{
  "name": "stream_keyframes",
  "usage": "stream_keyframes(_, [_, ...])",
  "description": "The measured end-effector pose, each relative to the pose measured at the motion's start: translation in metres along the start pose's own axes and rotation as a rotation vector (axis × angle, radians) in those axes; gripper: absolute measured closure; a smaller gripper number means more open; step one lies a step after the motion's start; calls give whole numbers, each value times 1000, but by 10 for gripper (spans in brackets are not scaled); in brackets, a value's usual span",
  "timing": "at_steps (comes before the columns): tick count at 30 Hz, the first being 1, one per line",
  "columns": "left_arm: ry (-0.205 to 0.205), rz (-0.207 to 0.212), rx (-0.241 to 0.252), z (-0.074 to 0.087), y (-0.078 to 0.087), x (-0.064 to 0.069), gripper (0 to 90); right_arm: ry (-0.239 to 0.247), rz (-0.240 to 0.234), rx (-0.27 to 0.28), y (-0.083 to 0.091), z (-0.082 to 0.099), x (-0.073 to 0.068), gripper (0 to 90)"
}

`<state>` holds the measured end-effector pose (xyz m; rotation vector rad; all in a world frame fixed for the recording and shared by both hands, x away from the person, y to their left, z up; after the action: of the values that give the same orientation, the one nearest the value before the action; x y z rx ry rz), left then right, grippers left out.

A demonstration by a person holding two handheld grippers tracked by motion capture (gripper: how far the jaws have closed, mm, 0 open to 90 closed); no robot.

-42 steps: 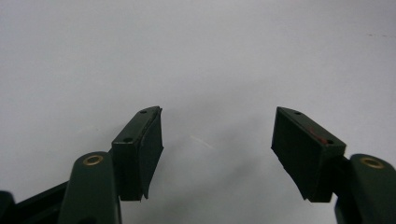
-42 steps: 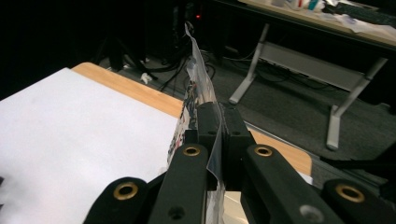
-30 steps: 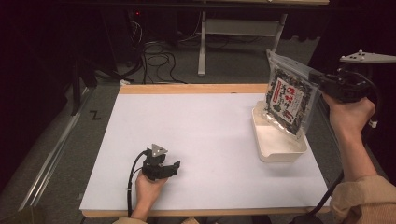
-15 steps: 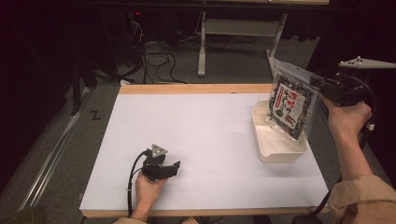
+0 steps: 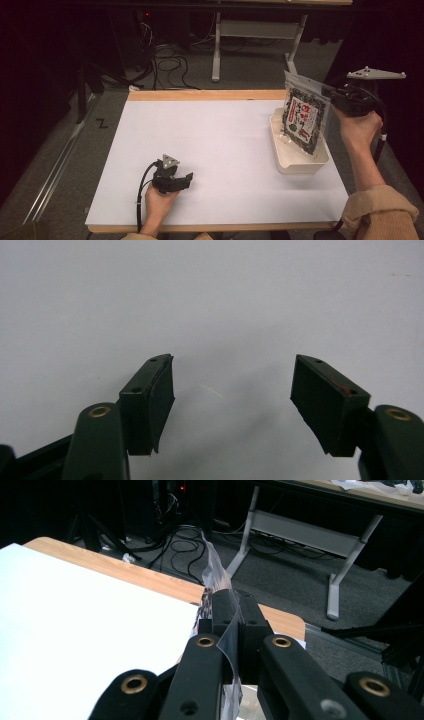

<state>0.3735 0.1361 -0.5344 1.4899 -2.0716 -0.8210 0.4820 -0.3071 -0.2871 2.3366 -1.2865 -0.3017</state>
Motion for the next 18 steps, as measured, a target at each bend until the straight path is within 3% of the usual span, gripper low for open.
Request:
stream_keyframes(8, [-2,-2,-3,0,0,0,340,0,-24,-28,-4,15,5,893])
stream_keyframes(18, [-7,-3,-7,1,-1,2,340,-5,-50,-34,13,41,16,850])
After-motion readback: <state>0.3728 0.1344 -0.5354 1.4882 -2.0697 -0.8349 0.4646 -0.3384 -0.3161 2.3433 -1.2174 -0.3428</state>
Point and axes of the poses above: each handheld gripper's, and its own axes: y roughly backward along the jaws, z roughly out of its underside, x roughly to its right, the point moved 3 cm from there along -y, roughly forward along the jaws, and after that the axes turned 10 degrees about -z, right-handed, at the moved point
